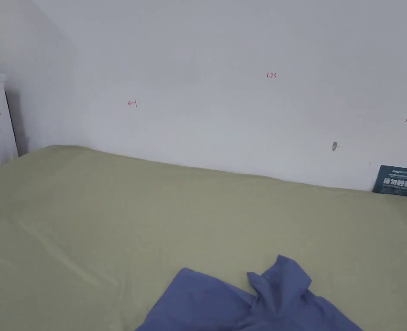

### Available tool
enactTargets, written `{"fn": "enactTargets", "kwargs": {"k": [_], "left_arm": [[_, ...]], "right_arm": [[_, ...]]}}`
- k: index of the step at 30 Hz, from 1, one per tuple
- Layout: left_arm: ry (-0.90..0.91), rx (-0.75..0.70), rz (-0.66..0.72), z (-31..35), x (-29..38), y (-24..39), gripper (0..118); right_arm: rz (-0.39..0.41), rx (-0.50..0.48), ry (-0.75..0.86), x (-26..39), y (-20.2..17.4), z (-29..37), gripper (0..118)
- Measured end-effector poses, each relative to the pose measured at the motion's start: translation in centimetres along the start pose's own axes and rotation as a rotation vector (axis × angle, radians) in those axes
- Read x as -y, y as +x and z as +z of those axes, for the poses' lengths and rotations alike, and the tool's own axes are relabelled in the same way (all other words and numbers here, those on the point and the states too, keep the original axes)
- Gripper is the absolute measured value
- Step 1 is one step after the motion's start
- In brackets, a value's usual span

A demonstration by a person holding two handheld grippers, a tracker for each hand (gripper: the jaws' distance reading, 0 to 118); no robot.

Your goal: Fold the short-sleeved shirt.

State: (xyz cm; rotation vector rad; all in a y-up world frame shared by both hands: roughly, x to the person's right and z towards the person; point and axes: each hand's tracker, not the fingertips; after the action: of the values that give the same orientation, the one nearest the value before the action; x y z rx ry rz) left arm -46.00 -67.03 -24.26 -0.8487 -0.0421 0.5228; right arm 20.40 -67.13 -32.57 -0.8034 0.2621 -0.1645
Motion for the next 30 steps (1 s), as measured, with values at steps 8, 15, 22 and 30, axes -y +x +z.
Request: {"fn": "enactTargets", "kwargs": {"k": [8, 15, 22, 30], "left_arm": [[0.344, -0.059, -0.219, 7.6, 2.9, 5.3, 106], [0.636, -0.297, -0.365, 10.7, 5.4, 17.3, 104], [0.646, -0.402, -0.478, 9.1, 10.5, 19.9, 0], [0.393, -0.389, -0.327, 6.9, 5.6, 14.7, 1]], "right_arm": [[0.015, 0.074, 0.232, -0.9, -3.2, 6.9, 100], [0.114, 0.187, 0.514, 1.6, -12.9, 13.1, 73], [0.182, 0.234, 0.501, 6.5, -16.1, 12.3, 0], [0.140, 0.206, 0.430, 6.9, -15.7, 11.0, 0]]}}
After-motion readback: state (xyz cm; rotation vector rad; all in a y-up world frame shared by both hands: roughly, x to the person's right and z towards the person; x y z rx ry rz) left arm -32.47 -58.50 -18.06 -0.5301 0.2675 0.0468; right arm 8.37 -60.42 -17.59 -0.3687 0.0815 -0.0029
